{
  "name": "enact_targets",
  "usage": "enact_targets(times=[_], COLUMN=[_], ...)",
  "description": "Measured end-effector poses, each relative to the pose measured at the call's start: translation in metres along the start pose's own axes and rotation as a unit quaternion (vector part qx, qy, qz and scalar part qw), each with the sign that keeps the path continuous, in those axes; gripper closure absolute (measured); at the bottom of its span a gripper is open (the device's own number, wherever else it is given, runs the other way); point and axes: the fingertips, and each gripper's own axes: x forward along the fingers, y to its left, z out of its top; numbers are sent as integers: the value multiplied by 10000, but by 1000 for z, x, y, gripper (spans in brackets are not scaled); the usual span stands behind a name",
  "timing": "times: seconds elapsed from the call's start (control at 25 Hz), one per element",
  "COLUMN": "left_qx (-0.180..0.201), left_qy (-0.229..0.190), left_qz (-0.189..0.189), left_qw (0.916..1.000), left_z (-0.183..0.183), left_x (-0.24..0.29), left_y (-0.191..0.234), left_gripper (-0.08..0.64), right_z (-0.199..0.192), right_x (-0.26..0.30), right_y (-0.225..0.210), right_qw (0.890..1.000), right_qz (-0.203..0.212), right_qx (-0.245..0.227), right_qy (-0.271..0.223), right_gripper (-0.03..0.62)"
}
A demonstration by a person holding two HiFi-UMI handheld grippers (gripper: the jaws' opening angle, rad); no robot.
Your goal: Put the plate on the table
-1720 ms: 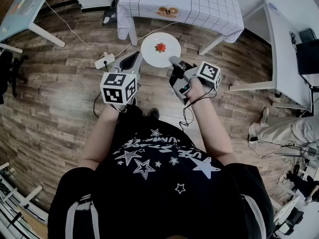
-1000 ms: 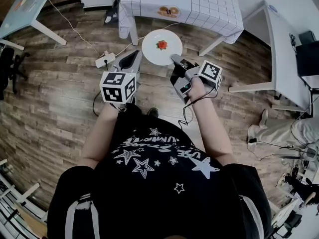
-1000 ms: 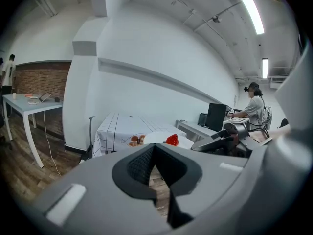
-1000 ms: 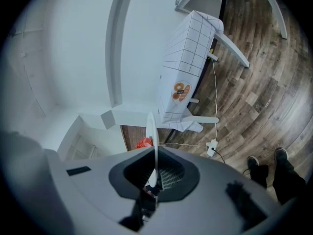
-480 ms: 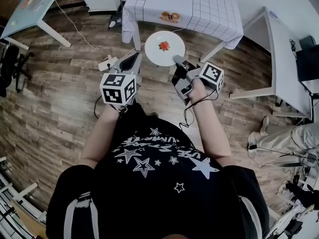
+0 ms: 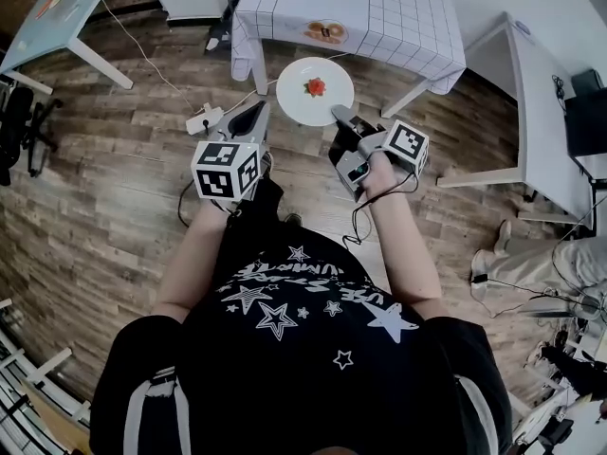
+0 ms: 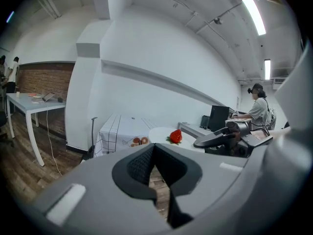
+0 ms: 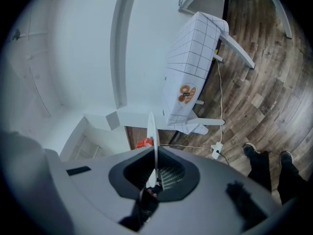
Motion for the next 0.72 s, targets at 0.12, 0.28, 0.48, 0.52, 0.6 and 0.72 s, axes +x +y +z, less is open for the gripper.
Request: enact_targets(times=[0.12, 0.28, 0.48, 0.52, 0.6, 0.72], left_qx=[-30, -19, -53, -66, -85, -50], left_qy=[2, -43, 33, 41, 54, 66], left_qz=[1, -23, -125, -147, -193, -264], left_qw=[10000, 10000, 9999, 9999, 9998, 9996], left_z=[3, 11, 15, 17, 21, 31], left_x=[7, 19, 42, 49, 63, 86], left_y=[8, 15, 26, 29, 34, 42], left_gripper=[551, 551, 551, 551, 551, 551], right_z=[5, 18, 36, 40, 49, 65], right_x=[6, 9, 22, 26, 34, 49], right_y=[4, 1, -3, -3, -3, -2], right_qw=[9999, 9997, 9994, 9993, 9993, 9991], right_qz=[-43, -151, -198, -209, -230, -234], right_qx=[5, 53, 93, 89, 80, 95], right_qy=[-99, -187, -285, -289, -299, -326], right_gripper=[572, 572, 572, 572, 572, 572])
